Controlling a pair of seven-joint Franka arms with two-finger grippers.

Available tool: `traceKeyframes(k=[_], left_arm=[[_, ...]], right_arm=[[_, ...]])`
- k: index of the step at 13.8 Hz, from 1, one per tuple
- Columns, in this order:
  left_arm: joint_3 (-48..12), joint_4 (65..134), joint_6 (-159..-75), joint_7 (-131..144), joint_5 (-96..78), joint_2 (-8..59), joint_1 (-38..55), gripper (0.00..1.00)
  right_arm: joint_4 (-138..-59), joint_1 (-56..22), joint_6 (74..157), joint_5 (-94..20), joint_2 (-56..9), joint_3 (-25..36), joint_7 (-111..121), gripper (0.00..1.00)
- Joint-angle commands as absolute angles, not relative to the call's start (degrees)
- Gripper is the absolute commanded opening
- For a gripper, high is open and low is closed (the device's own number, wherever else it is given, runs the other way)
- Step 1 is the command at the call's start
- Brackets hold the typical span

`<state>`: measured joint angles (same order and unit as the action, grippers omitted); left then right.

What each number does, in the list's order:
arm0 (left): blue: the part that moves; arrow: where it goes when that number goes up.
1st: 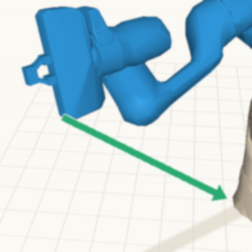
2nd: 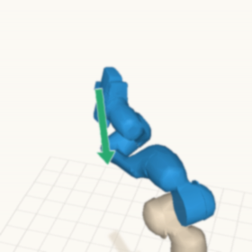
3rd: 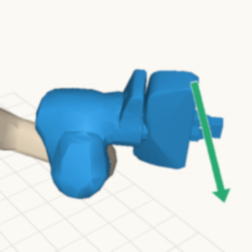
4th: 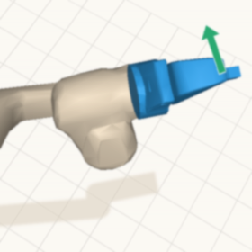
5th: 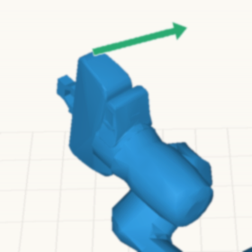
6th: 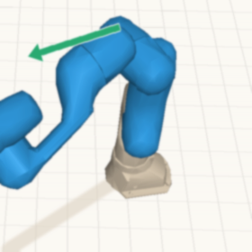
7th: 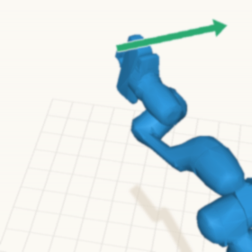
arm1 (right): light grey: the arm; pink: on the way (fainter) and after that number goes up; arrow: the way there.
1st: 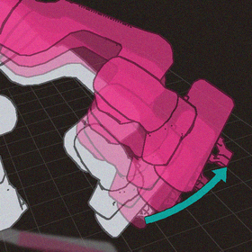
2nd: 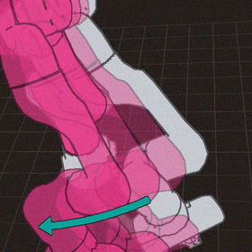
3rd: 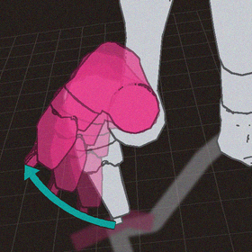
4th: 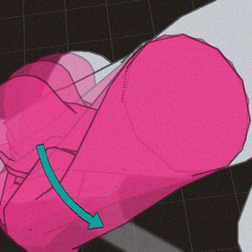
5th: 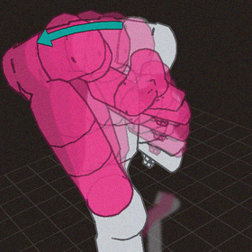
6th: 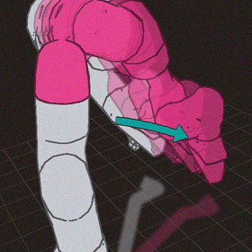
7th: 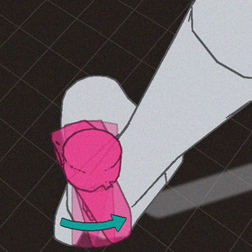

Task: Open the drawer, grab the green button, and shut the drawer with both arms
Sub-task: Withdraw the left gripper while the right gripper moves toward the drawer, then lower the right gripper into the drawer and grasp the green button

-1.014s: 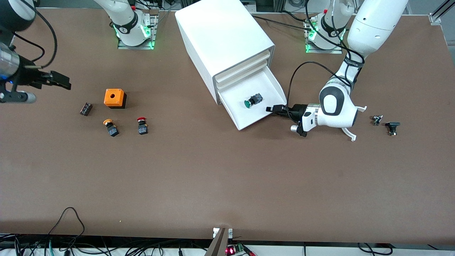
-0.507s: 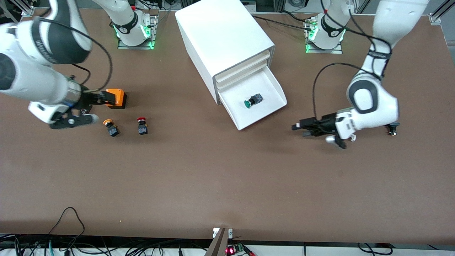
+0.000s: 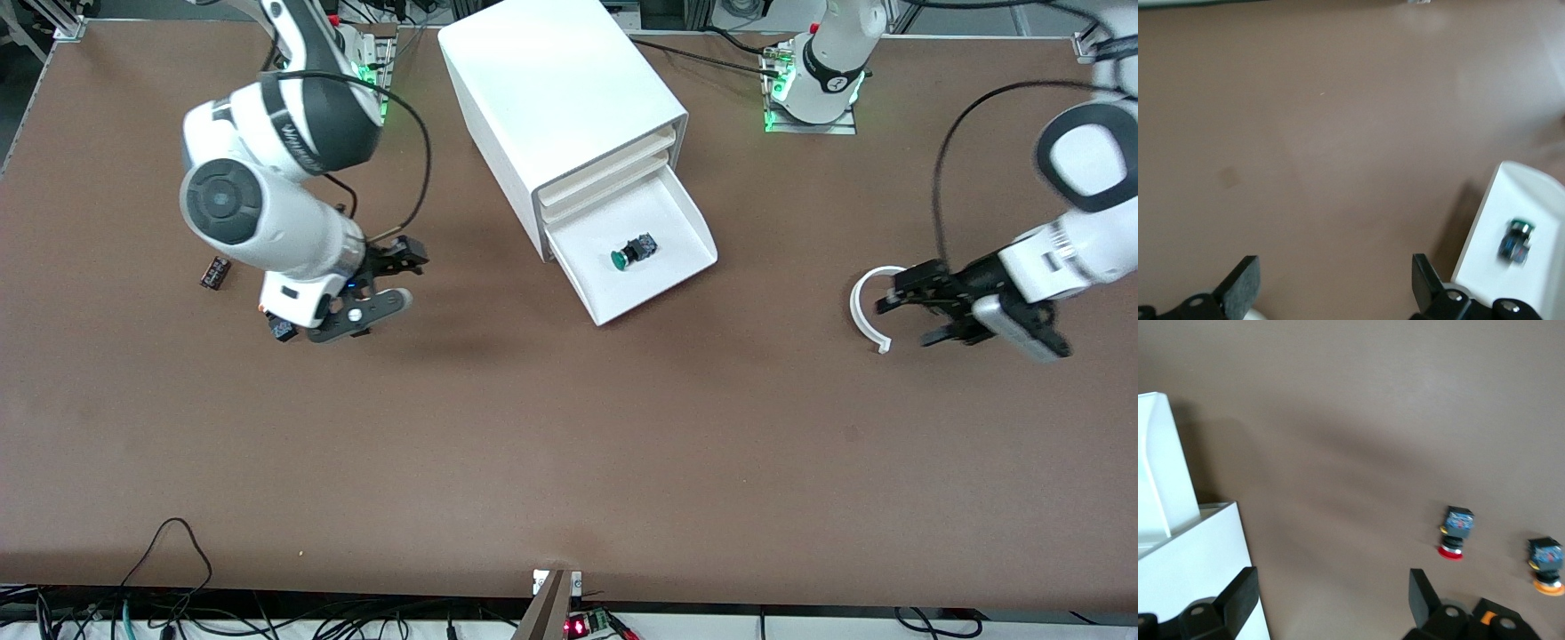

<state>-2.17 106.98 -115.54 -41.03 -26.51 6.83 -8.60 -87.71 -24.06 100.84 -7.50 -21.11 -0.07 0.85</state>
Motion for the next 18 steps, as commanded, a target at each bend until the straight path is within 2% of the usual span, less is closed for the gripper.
traceKeyframes(k=[1, 4, 6, 10, 13, 18], left_arm=[[-2.0, 100.0, -107.0, -34.6, -12.7, 4.6, -8.6, 1.0], [-4.4, 99.0, -100.8, -22.4, -1.3, -0.4, -7.8, 1.0], [-6.8, 99.7, -99.8, -16.5, 2.4, -1.8, -7.9, 1.0], [-6.9, 99.7, -100.0, -13.9, 2.6, -1.3, -7.8, 1.0], [-6.8, 99.8, -100.0, -12.6, 2.7, -1.1, -7.8, 1.0], [-6.9, 99.5, -100.0, -12.5, 2.7, -1.1, -7.8, 1.0]], right_arm=[[-85.4, -24.6, 101.6, -9.1, -22.2, 0.1, 2.2, 1.0], [-83.3, -28.2, 103.8, -9.1, -23.4, -2.4, 3.9, 1.0], [-76.7, -32.0, 105.3, -9.0, -28.9, -3.8, 8.3, 1.0], [-61.3, -38.9, 109.5, -8.9, -41.9, -3.9, 11.1, 1.0], [-60.2, -41.5, 119.1, -9.0, -45.9, -5.0, 18.3, 1.0], [-60.4, -44.8, 119.3, -8.5, -47.9, -5.9, 31.2, 1.0]])
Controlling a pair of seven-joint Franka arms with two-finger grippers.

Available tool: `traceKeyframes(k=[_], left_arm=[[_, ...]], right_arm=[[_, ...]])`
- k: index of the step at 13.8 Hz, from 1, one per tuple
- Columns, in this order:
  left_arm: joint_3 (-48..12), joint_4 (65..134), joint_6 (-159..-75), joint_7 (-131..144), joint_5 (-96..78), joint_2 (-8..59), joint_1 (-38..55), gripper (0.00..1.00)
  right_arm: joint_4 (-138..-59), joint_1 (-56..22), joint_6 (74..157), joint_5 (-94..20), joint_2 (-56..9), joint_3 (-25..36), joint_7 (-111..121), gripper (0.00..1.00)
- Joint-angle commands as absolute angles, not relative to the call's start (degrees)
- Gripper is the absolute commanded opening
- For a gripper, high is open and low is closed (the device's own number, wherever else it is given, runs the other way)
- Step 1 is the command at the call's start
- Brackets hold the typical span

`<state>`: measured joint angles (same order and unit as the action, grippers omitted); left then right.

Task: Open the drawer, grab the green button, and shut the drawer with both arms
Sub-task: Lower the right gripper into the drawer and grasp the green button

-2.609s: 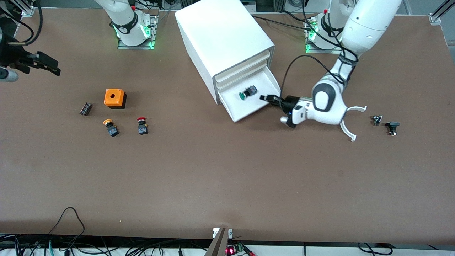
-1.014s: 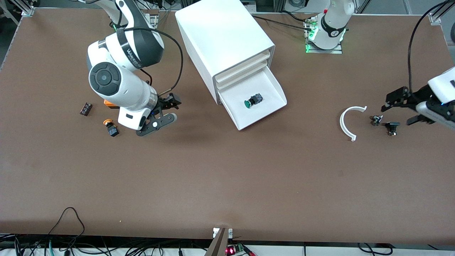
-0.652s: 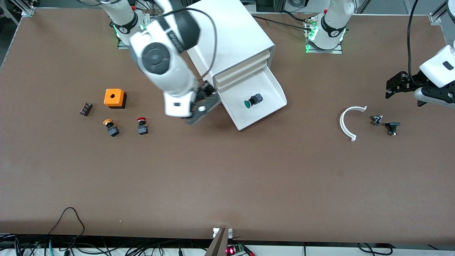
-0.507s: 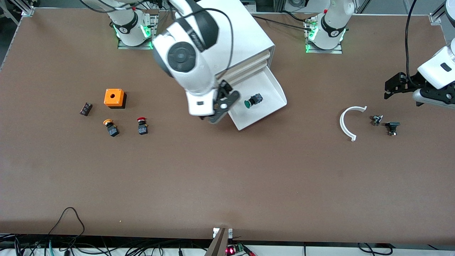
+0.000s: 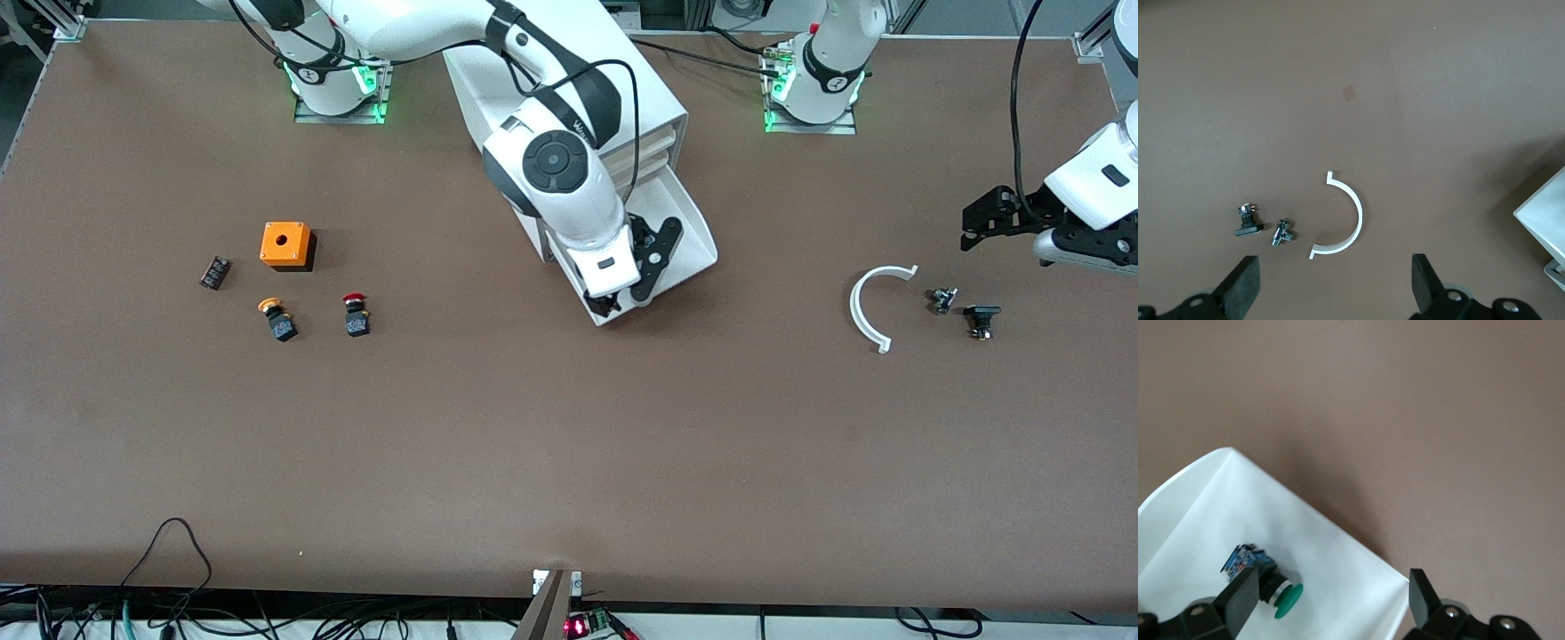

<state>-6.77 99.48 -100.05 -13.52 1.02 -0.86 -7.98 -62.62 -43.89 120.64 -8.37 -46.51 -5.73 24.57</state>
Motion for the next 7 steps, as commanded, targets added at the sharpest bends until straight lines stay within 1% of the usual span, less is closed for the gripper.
traceKeyframes(k=[1, 5, 7], left_arm=[[-6.9, 99.5, -100.0, -12.5, 2.6, -1.1, -7.8, 1.0], [-6.9, 99.1, -99.9, -12.5, 2.6, -0.6, -7.7, 1.0], [-6.9, 99.0, -99.9, -12.5, 2.6, -0.5, -7.6, 1.0]], right_arm=[[-60.4, -45.3, 118.0, -8.4, -47.9, -5.7, 33.2, 1.0], [-60.5, -45.4, 112.2, -7.3, -48.1, -5.5, 45.5, 1.0], [-60.4, -46.1, 111.1, -5.6, -48.3, -5.4, 47.4, 1.0]])
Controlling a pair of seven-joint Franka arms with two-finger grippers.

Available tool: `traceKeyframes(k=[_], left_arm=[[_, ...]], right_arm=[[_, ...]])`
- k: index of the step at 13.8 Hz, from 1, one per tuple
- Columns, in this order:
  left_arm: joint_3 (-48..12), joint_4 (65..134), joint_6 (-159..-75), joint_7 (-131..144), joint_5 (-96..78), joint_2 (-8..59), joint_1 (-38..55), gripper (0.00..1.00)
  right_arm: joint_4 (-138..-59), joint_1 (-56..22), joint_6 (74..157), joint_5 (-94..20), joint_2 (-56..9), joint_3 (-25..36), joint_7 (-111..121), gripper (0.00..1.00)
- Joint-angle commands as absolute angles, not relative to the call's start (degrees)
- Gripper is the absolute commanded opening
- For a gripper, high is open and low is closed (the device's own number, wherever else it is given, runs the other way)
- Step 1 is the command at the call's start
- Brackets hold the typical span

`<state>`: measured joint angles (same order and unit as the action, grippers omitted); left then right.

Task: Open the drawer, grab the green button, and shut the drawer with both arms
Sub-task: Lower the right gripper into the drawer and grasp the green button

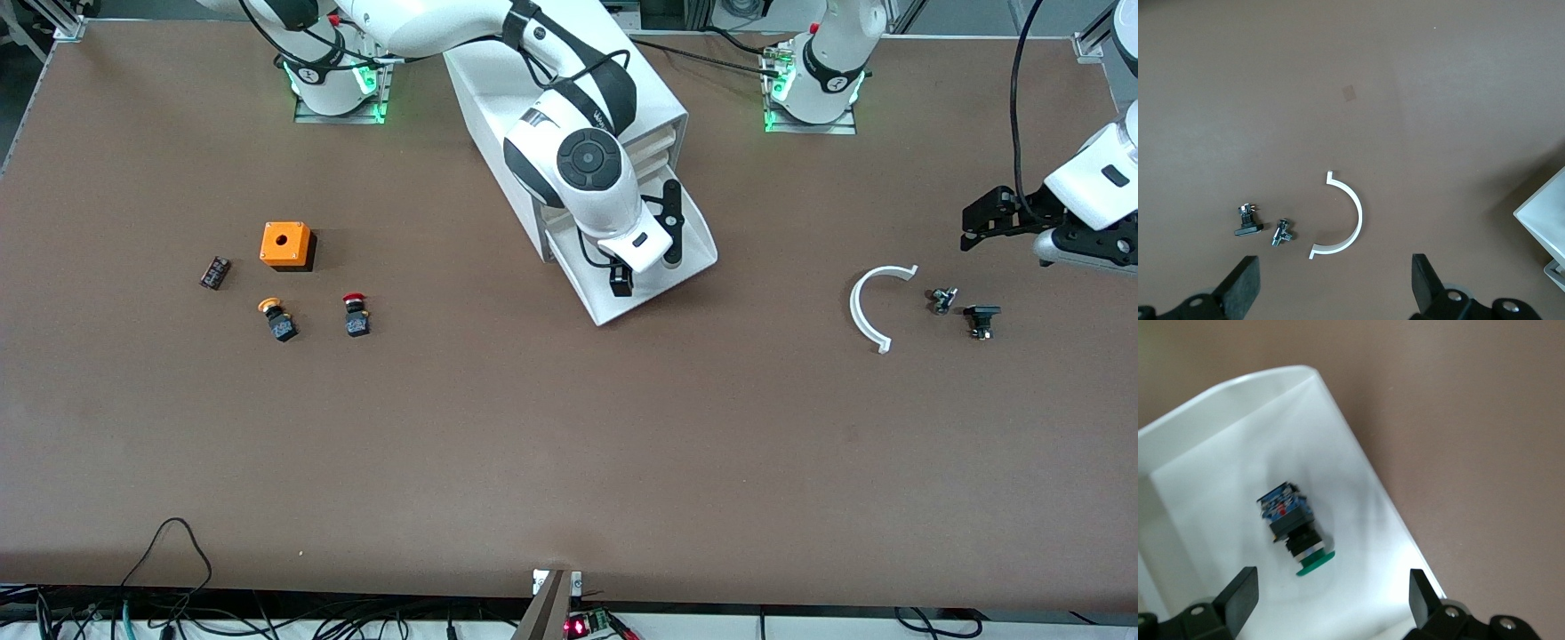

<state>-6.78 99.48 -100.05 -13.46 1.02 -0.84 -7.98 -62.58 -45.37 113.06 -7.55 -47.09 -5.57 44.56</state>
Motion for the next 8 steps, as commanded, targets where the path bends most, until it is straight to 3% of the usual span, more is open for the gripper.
traceKeyframes(k=[1, 8], left_arm=[[-6.9, 98.9, -99.9, -12.5, 2.6, -0.4, -7.6, 1.0], [-6.9, 98.9, -99.8, -12.5, 2.6, -0.4, -7.6, 1.0]], right_arm=[[-60.4, -46.7, 111.2, -4.2, -48.5, -5.7, 47.3, 1.0], [-60.1, -48.9, 113.4, -2.2, -51.1, -5.7, 47.3, 1.0]])
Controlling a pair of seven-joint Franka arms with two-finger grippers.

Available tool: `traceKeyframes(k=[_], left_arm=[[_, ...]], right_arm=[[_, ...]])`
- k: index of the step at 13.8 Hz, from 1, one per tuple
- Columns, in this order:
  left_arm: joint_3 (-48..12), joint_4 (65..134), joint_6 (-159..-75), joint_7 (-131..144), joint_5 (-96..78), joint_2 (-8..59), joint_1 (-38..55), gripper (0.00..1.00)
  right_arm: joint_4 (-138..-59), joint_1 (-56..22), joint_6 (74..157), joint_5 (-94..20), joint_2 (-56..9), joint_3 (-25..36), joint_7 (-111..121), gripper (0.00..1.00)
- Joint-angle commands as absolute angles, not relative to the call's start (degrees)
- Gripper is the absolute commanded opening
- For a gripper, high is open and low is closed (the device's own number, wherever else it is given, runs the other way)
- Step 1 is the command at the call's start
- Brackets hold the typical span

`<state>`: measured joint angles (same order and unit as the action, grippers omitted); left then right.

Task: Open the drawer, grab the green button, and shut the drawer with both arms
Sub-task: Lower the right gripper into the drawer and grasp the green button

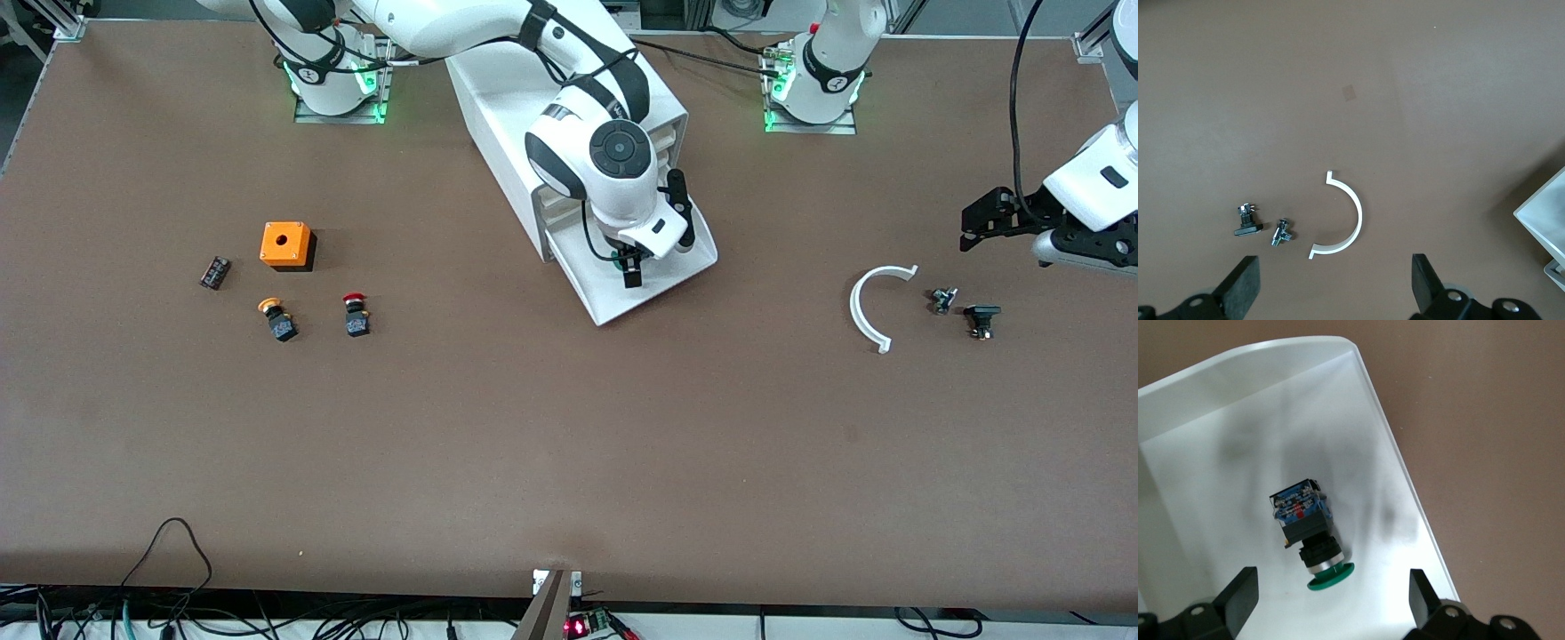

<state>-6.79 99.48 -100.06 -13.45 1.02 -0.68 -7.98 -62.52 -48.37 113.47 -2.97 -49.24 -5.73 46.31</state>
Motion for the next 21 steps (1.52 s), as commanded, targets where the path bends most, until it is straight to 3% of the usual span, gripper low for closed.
traceKeyframes(k=[1, 12, 15, 21], left_arm=[[-6.8, 98.9, -99.8, -12.5, 2.6, -0.4, -7.6, 1.0], [-6.5, 98.8, -99.8, -12.4, 2.6, -0.3, -7.6, 1.0], [-6.6, 98.4, -99.8, -12.4, 2.6, 0.0, -7.6, 1.0], [-6.4, 97.8, -99.8, -12.4, 2.6, 1.1, -7.6, 1.0]], right_arm=[[-60.1, -49.0, 113.6, -2.2, -51.5, -5.7, 47.2, 1.0], [-60.0, -51.9, 114.6, -1.8, -54.4, -5.3, 46.8, 1.0], [-60.0, -53.0, 115.8, 1.8, -54.8, -5.5, 46.9, 0.95], [-60.0, -52.9, 115.8, 2.1, -54.7, -5.6, 46.7, 0.58]])
